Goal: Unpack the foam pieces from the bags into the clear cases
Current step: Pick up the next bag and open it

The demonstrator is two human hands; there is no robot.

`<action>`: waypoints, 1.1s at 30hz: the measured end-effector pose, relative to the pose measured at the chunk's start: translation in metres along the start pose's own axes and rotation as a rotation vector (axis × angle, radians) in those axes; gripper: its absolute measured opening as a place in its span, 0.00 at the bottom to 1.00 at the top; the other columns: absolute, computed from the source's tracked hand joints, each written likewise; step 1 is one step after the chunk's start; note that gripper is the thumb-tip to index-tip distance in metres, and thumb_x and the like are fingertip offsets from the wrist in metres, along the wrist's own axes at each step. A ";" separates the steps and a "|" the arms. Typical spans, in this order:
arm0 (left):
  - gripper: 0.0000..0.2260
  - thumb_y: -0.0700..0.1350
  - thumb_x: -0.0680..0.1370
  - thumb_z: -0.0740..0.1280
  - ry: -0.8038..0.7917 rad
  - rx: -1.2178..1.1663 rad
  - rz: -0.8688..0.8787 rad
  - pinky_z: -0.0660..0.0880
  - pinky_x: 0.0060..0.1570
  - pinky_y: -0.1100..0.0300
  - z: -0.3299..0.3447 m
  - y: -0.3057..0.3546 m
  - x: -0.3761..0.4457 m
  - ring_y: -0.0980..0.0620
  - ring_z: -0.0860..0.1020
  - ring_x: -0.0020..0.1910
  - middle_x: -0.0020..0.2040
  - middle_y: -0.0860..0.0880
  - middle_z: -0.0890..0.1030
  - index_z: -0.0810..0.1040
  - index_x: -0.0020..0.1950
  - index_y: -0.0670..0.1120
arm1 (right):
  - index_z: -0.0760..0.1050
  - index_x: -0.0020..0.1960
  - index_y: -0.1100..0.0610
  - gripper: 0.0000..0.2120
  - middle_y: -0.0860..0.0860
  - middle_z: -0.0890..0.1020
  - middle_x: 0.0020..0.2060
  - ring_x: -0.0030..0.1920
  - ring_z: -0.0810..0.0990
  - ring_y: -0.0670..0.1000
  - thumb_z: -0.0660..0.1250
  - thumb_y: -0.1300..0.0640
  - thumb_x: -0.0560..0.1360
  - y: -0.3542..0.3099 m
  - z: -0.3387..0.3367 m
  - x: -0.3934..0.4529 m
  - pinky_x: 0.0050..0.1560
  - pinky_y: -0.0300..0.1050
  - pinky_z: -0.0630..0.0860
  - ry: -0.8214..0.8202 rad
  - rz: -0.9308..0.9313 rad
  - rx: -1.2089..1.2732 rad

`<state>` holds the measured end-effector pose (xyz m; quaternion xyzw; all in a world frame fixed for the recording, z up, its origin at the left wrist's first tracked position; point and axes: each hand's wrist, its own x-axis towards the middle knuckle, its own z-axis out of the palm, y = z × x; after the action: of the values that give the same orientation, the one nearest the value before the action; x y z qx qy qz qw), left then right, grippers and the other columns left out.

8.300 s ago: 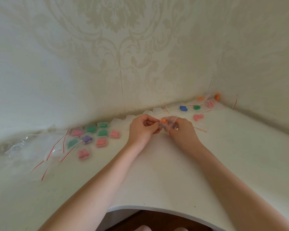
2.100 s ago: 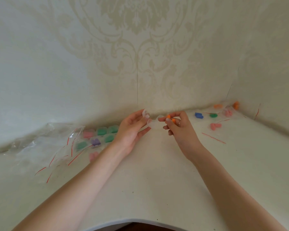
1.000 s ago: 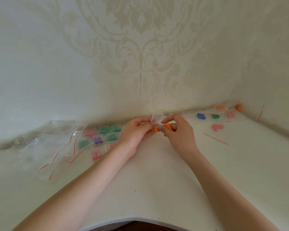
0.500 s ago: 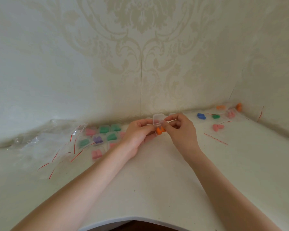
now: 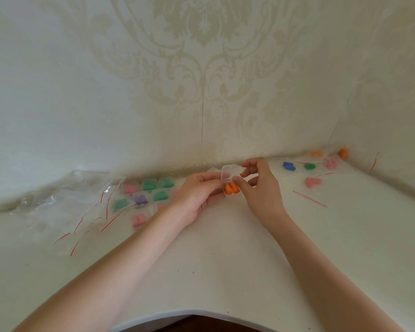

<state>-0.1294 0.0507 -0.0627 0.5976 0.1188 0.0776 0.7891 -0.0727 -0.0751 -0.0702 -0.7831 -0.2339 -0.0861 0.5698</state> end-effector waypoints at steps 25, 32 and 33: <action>0.06 0.38 0.73 0.71 0.015 0.169 0.174 0.78 0.50 0.65 -0.003 -0.002 0.002 0.56 0.82 0.45 0.43 0.48 0.85 0.82 0.49 0.43 | 0.77 0.46 0.51 0.04 0.38 0.79 0.38 0.38 0.75 0.34 0.66 0.60 0.76 0.010 -0.005 0.005 0.40 0.26 0.69 -0.196 -0.107 -0.037; 0.06 0.39 0.75 0.69 0.157 0.396 0.413 0.78 0.38 0.62 -0.011 0.018 0.002 0.58 0.80 0.34 0.33 0.54 0.83 0.81 0.40 0.48 | 0.75 0.60 0.49 0.11 0.44 0.81 0.47 0.44 0.80 0.44 0.63 0.55 0.79 0.009 0.000 0.005 0.43 0.27 0.71 -0.146 -0.069 0.038; 0.06 0.40 0.76 0.68 0.232 0.461 0.448 0.77 0.37 0.63 -0.016 0.025 0.001 0.58 0.79 0.33 0.33 0.54 0.83 0.81 0.39 0.47 | 0.73 0.62 0.48 0.12 0.46 0.81 0.49 0.45 0.80 0.46 0.62 0.54 0.79 0.010 0.001 0.005 0.43 0.26 0.71 -0.130 -0.059 0.056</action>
<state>-0.1322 0.0731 -0.0430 0.7586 0.0882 0.2878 0.5778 -0.0640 -0.0756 -0.0771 -0.7637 -0.2956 -0.0451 0.5721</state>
